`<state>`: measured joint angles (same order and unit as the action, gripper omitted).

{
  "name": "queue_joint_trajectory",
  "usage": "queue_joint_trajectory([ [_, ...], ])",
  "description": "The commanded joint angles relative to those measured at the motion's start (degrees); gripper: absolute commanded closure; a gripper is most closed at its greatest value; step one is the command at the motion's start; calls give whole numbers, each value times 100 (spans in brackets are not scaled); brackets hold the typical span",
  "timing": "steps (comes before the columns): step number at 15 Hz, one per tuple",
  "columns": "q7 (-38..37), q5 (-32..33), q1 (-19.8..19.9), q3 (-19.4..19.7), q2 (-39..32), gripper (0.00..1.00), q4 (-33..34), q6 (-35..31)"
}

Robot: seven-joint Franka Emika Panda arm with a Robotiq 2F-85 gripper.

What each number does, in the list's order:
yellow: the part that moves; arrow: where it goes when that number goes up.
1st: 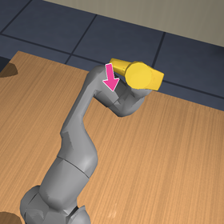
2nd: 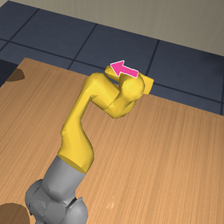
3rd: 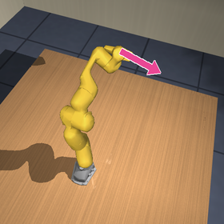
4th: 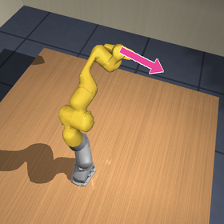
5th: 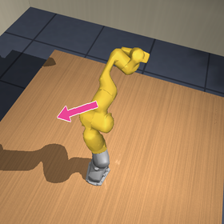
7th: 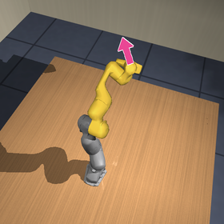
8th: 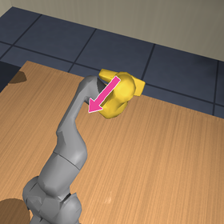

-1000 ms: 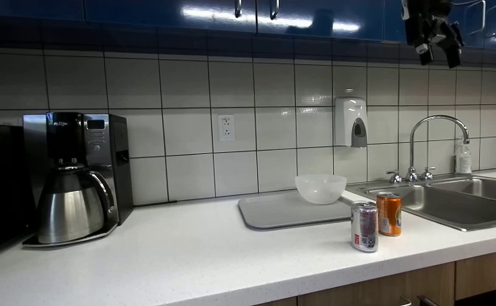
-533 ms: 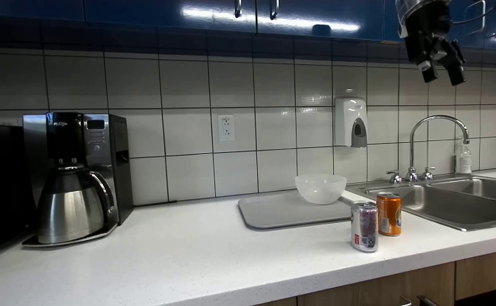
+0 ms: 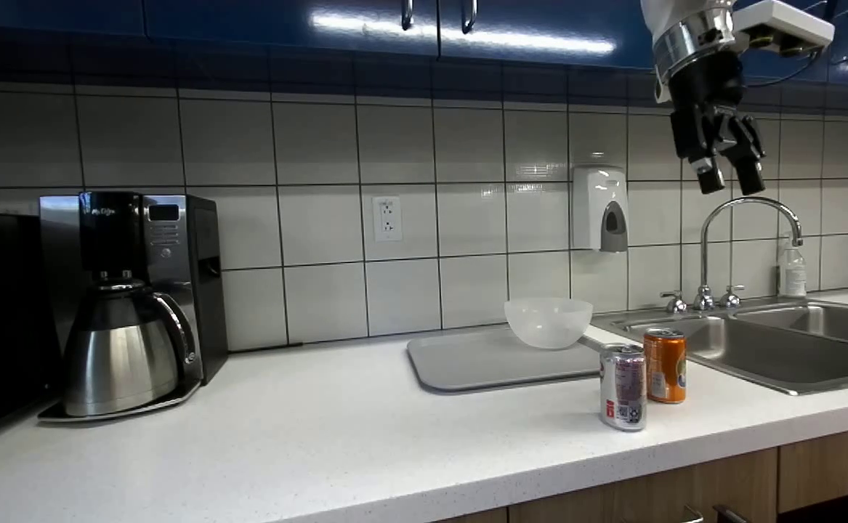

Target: Put the cans on the tray.

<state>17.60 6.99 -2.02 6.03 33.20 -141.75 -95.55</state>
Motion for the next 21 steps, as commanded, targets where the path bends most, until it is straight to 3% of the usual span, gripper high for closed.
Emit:
queue_joint_trajectory([
  [1, -104, -224, -91, -116, 189, 0, -504, -613],
  [14, -217, -548, -411, -416, -127, 0, -1742, -2915],
  [21, -532, -484, -526, -674, -777, 0, -1735, -3750],
])
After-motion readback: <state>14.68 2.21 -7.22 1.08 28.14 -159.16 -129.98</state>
